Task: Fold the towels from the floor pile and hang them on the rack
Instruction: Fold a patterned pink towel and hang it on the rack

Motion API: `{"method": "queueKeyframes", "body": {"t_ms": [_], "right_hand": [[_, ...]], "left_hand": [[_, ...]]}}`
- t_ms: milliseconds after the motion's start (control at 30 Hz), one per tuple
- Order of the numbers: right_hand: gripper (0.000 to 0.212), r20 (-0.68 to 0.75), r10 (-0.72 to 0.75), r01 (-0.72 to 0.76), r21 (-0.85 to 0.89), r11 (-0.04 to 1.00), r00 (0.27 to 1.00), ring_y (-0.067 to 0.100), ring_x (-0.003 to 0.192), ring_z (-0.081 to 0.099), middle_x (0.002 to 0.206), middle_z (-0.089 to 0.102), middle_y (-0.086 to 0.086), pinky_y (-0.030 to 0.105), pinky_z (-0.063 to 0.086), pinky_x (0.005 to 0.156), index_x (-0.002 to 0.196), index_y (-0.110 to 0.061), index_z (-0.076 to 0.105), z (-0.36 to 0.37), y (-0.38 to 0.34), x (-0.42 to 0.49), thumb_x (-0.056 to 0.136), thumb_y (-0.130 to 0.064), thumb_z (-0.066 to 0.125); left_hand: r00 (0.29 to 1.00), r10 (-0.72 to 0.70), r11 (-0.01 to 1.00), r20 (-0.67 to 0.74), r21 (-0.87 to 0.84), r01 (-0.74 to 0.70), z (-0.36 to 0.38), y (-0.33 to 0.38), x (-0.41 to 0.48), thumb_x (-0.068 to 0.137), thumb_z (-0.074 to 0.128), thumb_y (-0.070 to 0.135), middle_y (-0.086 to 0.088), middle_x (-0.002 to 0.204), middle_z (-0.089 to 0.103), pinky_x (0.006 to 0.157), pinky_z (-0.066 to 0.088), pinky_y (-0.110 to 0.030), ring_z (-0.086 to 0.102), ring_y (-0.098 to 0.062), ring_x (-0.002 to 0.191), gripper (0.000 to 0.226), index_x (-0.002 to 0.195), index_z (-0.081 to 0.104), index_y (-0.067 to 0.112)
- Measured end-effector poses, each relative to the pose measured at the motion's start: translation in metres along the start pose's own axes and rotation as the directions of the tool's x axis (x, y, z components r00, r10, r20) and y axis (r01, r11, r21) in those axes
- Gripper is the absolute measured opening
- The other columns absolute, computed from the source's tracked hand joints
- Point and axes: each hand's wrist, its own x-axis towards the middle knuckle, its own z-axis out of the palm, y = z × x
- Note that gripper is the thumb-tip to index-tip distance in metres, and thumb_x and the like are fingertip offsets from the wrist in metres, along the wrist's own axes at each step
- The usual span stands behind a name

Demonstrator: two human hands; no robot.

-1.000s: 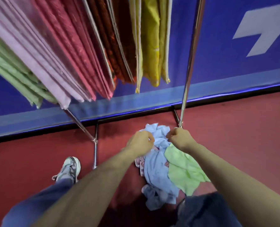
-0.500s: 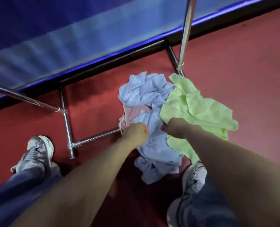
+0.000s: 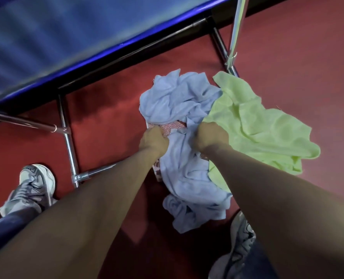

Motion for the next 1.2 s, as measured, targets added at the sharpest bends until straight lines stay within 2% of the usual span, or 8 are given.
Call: {"method": "queueKeyframes", "body": {"t_ms": [200,467,700,800,900,1000,1133,1200], "right_hand": [[0.049,-0.089,0.028,-0.026,0.019,0.999,0.996,0.039,0.109,0.058,0.137,0.033,0.017,0.038,0.042,0.077,0.134,-0.009,0.041,0.018,-0.006,0.013,0.091,-0.023,0.06],[0.039,-0.03,0.028,-0.023,0.133,0.991,0.999,0.04,0.115,0.056,0.127,0.052,0.024,0.038,0.045,0.093,0.126,-0.002,0.049,0.014,-0.003,0.011,0.099,-0.03,0.05],[0.037,-0.012,0.038,-0.035,0.202,0.979,0.999,0.041,0.115,0.057,0.121,0.061,0.026,0.037,0.046,0.092,0.119,0.001,0.055,-0.028,-0.007,-0.016,0.092,-0.024,0.058],[0.028,0.025,0.02,-0.026,0.291,0.956,0.999,0.035,0.107,0.063,0.11,0.068,0.018,0.032,0.048,0.085,0.106,-0.004,0.065,-0.056,-0.032,-0.044,0.087,-0.025,0.065],[0.011,0.064,-0.032,0.001,0.438,0.899,0.997,0.028,0.072,0.064,0.072,0.065,0.011,0.032,0.053,0.068,0.079,-0.008,0.065,-0.087,-0.061,-0.082,0.081,-0.019,0.066],[0.025,-0.036,-0.05,0.062,0.607,0.792,0.998,0.018,0.047,0.05,0.053,0.054,0.005,0.029,0.043,0.048,0.06,-0.011,0.055,-0.119,-0.08,-0.125,0.081,-0.015,0.069],[0.02,-0.128,-0.13,0.182,0.718,0.672,0.983,0.013,0.048,0.046,0.044,0.053,-0.006,0.022,0.034,0.048,0.065,-0.015,0.06,-0.171,-0.099,-0.188,0.078,-0.002,0.066],[0.017,-0.195,-0.184,0.268,0.675,0.688,0.963,0.013,0.05,0.051,0.05,0.059,-0.004,0.022,0.037,0.051,0.066,-0.017,0.063,-0.199,-0.108,-0.224,0.072,-0.003,0.056]], "left_hand": [[0.999,0.01,1.0,0.042,0.005,-0.011,0.004,-0.006,0.004,0.082,0.059,0.01,-0.004,0.115,0.068,0.087,0.052,-0.034,0.063,-0.029,0.108,0.025,0.105,0.069,0.015],[0.988,0.131,0.984,0.082,0.108,-0.139,0.005,-0.004,-0.019,0.082,0.059,0.012,-0.007,0.12,0.054,0.098,0.048,-0.044,0.057,-0.031,0.111,0.019,0.089,0.054,0.029],[0.971,0.181,0.977,0.155,0.084,-0.196,-0.014,-0.002,-0.06,0.085,0.066,0.018,-0.009,0.137,0.052,0.101,0.043,-0.037,0.052,-0.031,0.126,0.051,0.134,0.05,0.018],[0.952,0.253,0.966,0.172,-0.107,-0.237,-0.041,0.014,-0.088,0.083,0.073,0.024,-0.004,0.135,0.056,0.101,0.044,-0.036,0.054,-0.025,0.124,0.067,0.143,0.043,0.022],[0.947,0.314,0.887,0.073,-0.379,-0.265,-0.081,0.037,-0.122,0.079,0.075,0.017,0.005,0.108,0.066,0.087,0.049,-0.027,0.062,-0.016,0.101,0.055,0.13,0.056,0.021],[0.928,0.368,0.865,-0.051,-0.348,-0.362,-0.133,0.048,-0.155,0.08,0.07,0.006,-0.006,0.098,0.072,0.074,0.044,-0.025,0.059,-0.014,0.086,0.035,0.114,0.067,0.01],[0.901,0.427,0.881,-0.076,-0.188,-0.434,-0.205,0.047,-0.204,0.081,0.072,0.017,-0.016,0.094,0.074,0.068,0.043,-0.029,0.067,-0.033,0.087,0.004,0.082,0.069,0.019],[0.895,0.442,0.879,-0.06,-0.168,-0.446,-0.23,0.045,-0.227,0.081,0.073,0.012,-0.011,0.084,0.072,0.065,0.043,-0.029,0.065,-0.027,0.079,0.017,0.074,0.065,0.026]]}}
